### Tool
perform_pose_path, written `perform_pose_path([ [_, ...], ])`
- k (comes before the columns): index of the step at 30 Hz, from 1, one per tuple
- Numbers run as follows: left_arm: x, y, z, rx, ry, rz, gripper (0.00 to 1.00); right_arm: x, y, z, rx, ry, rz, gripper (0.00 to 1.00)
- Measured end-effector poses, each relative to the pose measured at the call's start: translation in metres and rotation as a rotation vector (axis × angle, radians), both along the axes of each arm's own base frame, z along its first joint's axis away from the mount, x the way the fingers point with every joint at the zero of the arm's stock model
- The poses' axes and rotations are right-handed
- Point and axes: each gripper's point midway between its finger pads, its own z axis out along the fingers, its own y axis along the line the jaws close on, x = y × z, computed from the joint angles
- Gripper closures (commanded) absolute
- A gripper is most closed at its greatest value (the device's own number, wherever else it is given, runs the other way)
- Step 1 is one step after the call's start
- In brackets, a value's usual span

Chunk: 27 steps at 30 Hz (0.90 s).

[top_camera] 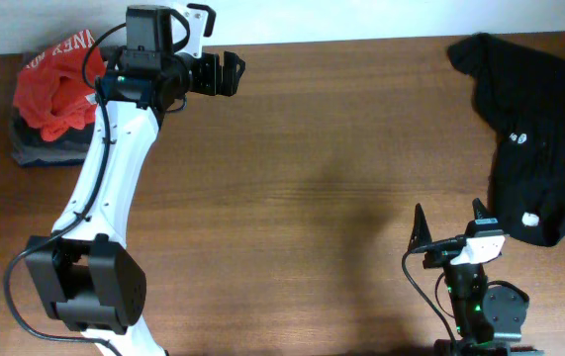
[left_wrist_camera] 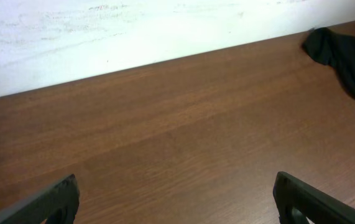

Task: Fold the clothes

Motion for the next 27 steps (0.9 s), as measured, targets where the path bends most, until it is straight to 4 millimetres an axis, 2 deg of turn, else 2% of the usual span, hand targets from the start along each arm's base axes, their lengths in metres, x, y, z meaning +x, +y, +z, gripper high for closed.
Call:
perform_pose_path([
  [11,0.0,0.0,0.0,0.0,0.0,0.0,0.01,-0.005,-0.004,-0.032,0.026,0.069,-0.028,0.01],
  [27,0.0,0.0,0.0,0.0,0.0,0.0,0.01,-0.005,-0.005,-0.038,0.032,0.096,-0.031,0.01],
])
